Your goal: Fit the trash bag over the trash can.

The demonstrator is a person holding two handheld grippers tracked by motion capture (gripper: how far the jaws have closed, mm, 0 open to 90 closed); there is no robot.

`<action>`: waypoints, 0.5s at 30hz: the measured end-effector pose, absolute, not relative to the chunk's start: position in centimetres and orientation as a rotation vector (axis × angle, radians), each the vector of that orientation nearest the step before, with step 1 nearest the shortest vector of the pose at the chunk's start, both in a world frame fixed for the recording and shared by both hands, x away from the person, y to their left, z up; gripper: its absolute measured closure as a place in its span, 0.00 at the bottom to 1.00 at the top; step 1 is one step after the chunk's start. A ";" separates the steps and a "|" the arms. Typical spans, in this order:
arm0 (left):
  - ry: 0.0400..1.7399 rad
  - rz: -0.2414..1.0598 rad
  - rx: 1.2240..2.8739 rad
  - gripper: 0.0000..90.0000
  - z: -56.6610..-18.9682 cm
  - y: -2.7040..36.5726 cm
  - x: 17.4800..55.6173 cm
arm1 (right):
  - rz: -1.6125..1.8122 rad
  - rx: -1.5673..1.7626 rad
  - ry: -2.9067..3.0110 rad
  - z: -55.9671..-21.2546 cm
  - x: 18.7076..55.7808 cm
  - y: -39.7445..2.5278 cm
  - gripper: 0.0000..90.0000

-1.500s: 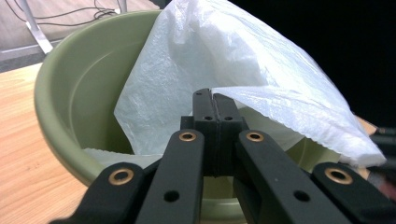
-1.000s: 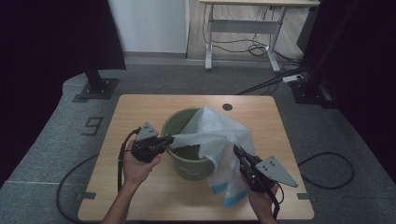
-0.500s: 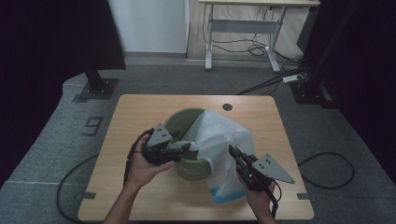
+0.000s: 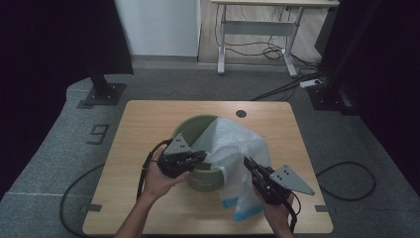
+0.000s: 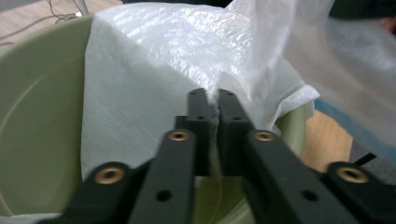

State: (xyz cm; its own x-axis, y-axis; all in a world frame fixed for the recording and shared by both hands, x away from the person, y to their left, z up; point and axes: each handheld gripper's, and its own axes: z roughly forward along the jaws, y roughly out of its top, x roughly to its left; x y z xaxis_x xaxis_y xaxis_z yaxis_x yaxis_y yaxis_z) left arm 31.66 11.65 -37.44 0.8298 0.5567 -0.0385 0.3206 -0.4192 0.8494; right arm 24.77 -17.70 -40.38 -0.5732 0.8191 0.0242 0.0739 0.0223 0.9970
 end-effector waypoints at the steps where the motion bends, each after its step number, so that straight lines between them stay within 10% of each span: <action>1: 0.653 0.304 2.034 1.00 -37.5 11.8 31.7 | 1.612 0.926 1.722 -40.6 24.8 -17.7 0.91; 4: 0.690 0.313 2.008 1.00 -37.5 12.1 31.8 | 1.569 0.945 1.744 -41.9 24.0 -17.2 0.63; 15: 0.751 0.328 1.975 1.00 -37.4 12.3 32.0 | 1.528 1.041 1.760 -45.5 22.3 -15.3 0.37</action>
